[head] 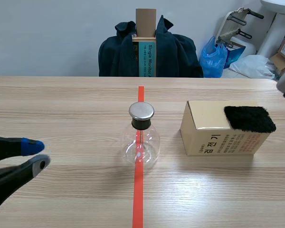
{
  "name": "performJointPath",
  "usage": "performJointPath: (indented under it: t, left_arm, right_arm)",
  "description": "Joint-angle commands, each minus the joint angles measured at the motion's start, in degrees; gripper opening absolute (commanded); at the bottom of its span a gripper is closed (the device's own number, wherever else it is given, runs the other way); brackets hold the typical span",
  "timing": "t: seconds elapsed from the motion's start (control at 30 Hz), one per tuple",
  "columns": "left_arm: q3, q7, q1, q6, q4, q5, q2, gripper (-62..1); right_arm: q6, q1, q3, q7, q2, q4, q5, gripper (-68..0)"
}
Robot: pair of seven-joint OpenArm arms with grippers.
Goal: Do the electroscope experiment.
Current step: 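Rub the plate on the fur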
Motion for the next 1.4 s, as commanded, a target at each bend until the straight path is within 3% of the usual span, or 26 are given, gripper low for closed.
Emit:
performJointPath:
  t: [0.0, 0.03, 0.07, 0.37, 0.5, 1.0, 1.37]
  left_arm:
    - [-0.94, -1.05, 1.62, -0.15, -0.33, -0.37, 1.55, -14.1]
    - [-2.01, -1.73, 2.97, -0.15, 0.22, -0.37, 1.7, -3.4]
    - [-2.89, -2.54, 3.96, -0.15, 0.44, -0.42, 2.03, 1.4]
    - [-4.68, -3.63, 4.66, -0.13, 0.55, -0.37, 4.42, 1.4]
    - [-4.76, -3.63, 4.66, -0.13, 0.55, -0.17, 4.39, 1.4]
    - [-4.81, -3.45, 4.63, -0.13, 0.55, 1.36, 4.39, 1.4]
    - [-4.81, -3.43, 4.63, -0.13, 0.52, 1.36, 4.42, 1.4]
  right_arm:
    - [-3.5, 0.52, 0.37, 0.15, 0.79, -0.15, 0.15, -66.9]
    - [-3.5, 0.52, 0.37, 0.15, 0.79, -0.63, 0.15, -66.9]
    - [-3.5, 0.52, 0.37, 0.37, 0.79, -1.31, 0.15, -66.9]
    - [-3.5, 5.29, -1.22, 4.61, 0.76, -13.25, 0.13, -66.9]
    - [-0.63, 7.72, -3.04, 6.93, 0.76, -19.15, 0.15, -66.9]
    - [1.03, 12.92, -8.68, 13.55, 0.42, -37.59, 1.44, -66.9]
    - [2.93, 14.73, -9.11, 14.73, -0.52, -44.48, 1.62, -66.9]
